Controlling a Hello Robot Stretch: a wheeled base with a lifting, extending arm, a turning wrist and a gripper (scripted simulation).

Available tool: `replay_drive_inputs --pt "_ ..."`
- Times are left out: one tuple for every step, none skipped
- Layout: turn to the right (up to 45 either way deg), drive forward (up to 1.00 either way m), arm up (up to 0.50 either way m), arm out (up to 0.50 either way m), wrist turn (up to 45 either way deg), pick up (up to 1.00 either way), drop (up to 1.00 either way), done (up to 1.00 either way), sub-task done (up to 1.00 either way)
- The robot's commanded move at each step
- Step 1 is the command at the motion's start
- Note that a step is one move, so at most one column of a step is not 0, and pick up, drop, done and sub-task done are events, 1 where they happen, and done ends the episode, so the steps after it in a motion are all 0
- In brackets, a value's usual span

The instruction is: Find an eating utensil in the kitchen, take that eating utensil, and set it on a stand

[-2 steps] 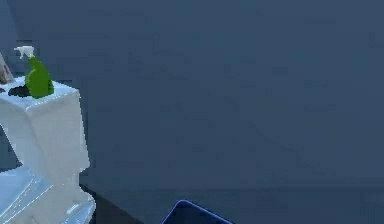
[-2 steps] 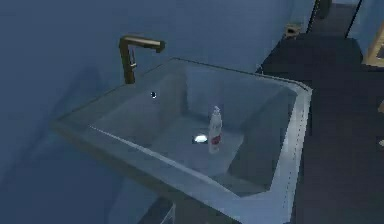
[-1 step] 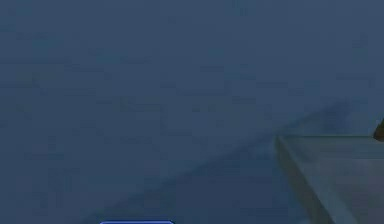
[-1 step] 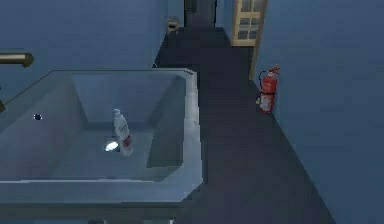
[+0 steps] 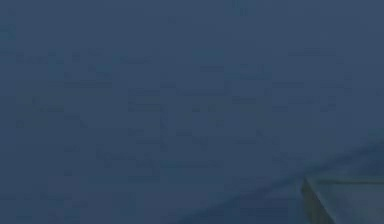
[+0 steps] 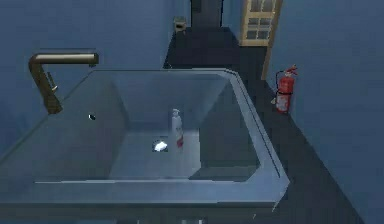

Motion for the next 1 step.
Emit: replay_drive_inputs --pt "-45.0 0.0 0.0 0.0 0.0 0.0 0.0 0.0 0.0"
